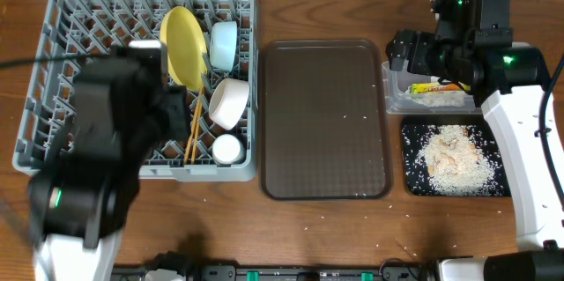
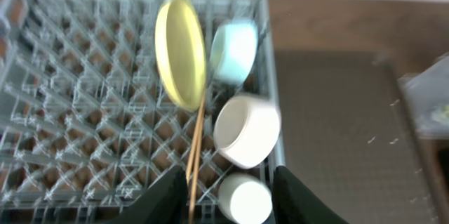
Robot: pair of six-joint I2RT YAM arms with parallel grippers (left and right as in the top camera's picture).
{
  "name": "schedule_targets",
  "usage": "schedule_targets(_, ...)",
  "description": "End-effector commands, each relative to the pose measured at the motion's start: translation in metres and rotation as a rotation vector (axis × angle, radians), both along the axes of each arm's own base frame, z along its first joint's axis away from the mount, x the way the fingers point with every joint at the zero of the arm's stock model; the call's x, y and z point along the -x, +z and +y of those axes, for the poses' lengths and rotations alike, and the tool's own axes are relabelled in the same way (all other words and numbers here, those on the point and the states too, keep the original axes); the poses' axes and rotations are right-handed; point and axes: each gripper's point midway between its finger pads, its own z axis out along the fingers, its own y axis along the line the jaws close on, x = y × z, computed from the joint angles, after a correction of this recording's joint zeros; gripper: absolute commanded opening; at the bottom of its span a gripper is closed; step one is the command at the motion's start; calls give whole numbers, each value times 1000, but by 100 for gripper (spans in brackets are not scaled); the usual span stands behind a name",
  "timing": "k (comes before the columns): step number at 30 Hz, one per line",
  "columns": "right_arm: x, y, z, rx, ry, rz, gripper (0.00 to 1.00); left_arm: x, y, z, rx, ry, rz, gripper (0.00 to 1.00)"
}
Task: Sort waste into correct bins and load items into the dishwasher
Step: 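Open the left gripper and withdraw it toward the front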
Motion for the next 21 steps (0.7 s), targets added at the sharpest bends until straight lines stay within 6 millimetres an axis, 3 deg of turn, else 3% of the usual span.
schedule_targets(1,-2,3,2,4,9,-10,99,19,-5,13,-48,59,-57,42)
schedule_targets(5,-2,3,2,4,9,-10,99,35,-40,28,-50,139,-68,42)
schedule_targets(14,-2,3,2,4,9,-10,99,47,-116,31,98,232,-123,43)
schedule_targets(21,-2,3,2,4,9,-10,99,47,-186,31,83,254,-11,62)
